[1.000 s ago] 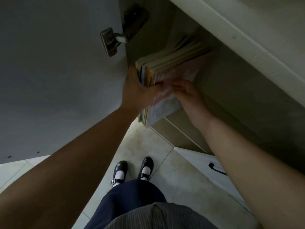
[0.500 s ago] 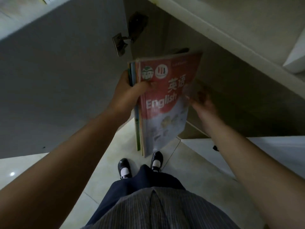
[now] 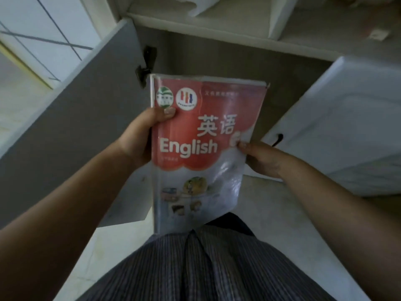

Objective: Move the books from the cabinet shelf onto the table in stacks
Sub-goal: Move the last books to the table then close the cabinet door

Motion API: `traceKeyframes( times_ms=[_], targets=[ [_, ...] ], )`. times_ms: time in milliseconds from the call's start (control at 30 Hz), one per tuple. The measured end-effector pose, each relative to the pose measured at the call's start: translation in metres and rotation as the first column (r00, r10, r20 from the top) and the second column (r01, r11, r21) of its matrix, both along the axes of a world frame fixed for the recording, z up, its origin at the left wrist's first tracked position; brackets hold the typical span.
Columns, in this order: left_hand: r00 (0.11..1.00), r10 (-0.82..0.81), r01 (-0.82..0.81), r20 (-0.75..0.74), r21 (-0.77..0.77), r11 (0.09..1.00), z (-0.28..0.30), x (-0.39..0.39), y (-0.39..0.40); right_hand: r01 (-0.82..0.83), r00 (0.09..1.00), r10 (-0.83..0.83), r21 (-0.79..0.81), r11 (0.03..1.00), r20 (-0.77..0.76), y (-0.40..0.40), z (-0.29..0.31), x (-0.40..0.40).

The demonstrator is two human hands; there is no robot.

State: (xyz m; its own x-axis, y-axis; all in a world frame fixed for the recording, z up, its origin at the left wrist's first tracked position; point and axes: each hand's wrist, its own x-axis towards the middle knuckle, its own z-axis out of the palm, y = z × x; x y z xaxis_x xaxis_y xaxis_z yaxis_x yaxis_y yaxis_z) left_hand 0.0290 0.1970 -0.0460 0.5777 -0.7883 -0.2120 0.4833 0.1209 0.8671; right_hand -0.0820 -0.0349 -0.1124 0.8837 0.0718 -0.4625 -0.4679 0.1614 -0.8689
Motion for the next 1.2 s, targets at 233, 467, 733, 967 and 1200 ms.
traceKeyframes(
  times_ms=[233, 467, 733, 967, 1200],
  targets=[
    [0.97, -0.224, 0.224, -0.097, -0.01, 0.974, 0.0, -0.044, 0.008, 0.224, 0.975, -0.224, 0.052, 0.973, 0.0, 0.041, 0.003, -0.098],
    [0.902, -0.392, 0.407, -0.18, 0.054, 0.912, -0.019, -0.103, -0.018, 0.552, 0.834, -0.551, 0.042, 0.833, -0.033, 0.074, 0.0, -0.21],
    [0.707, -0.673, 0.702, -0.218, 0.096, 0.706, -0.025, -0.204, -0.066, 0.805, 0.592, -0.8, 0.118, 0.581, -0.1, 0.113, -0.003, -0.354],
    [0.506, -0.826, 0.862, -0.248, 0.173, 0.476, -0.033, -0.351, -0.074, 0.95, 0.296, -0.943, 0.147, 0.274, -0.151, 0.198, 0.004, -0.507],
    [0.211, -0.949, 0.974, -0.235, 0.133, 0.184, -0.04, -0.501, -0.048, 0.991, 0.004, -0.985, 0.136, -0.019, -0.173, 0.307, 0.009, -0.632]
  ],
)
